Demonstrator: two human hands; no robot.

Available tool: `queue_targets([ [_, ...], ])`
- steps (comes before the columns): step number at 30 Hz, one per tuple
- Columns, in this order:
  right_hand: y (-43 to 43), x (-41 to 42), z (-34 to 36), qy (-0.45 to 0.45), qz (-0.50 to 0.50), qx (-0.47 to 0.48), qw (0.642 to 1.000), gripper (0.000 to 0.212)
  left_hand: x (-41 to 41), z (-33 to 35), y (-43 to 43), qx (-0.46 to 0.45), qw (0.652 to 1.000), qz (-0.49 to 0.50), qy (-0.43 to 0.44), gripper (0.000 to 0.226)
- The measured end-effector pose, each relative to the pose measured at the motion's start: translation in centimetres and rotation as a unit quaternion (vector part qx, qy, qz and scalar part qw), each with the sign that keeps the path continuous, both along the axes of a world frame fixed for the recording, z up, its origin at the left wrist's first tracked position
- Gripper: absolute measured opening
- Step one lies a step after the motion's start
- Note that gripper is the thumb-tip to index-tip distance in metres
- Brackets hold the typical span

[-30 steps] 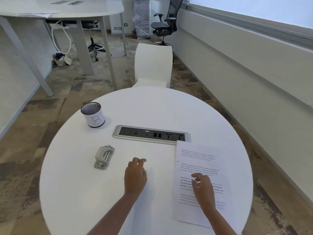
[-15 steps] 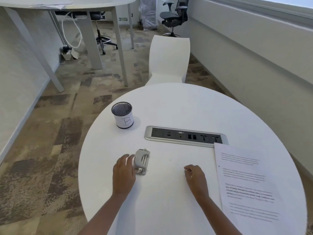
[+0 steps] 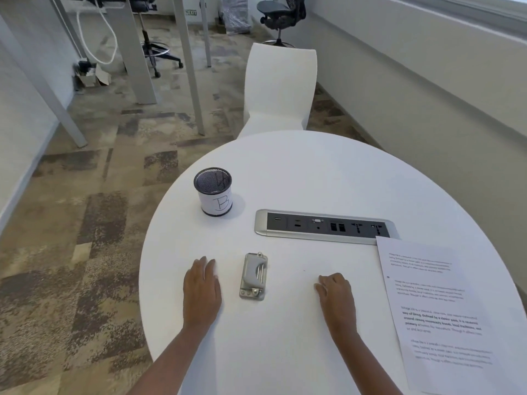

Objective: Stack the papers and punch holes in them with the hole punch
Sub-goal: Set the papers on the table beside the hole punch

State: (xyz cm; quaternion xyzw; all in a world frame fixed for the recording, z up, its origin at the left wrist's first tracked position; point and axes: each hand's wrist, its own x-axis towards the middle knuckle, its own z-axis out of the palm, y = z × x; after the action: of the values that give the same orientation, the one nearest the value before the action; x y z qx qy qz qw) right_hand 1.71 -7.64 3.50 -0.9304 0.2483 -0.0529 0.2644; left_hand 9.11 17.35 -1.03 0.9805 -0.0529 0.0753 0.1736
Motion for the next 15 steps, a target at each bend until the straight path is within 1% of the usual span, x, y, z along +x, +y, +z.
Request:
queue_targets([
  [3, 0.0, 0.0, 0.0, 0.004, 0.013, -0.032, 0.999, 0.015, 0.5, 0.1, 0.0, -0.019, 1.0, -0.006, -0.007, 0.042],
  [9, -0.4, 0.6, 0.6, 0.03, 0.056, -0.067, 0.996, 0.016, 1.7, 0.5, -0.2, -0.042, 0.999, -0.015, -0.018, 0.04],
  [15, -0.6, 1.2, 0.5, 0.069, 0.077, -0.094, 0.99, 0.014, 1.6, 0.5, -0.2, -0.044, 0.998, -0.01, -0.034, 0.038],
])
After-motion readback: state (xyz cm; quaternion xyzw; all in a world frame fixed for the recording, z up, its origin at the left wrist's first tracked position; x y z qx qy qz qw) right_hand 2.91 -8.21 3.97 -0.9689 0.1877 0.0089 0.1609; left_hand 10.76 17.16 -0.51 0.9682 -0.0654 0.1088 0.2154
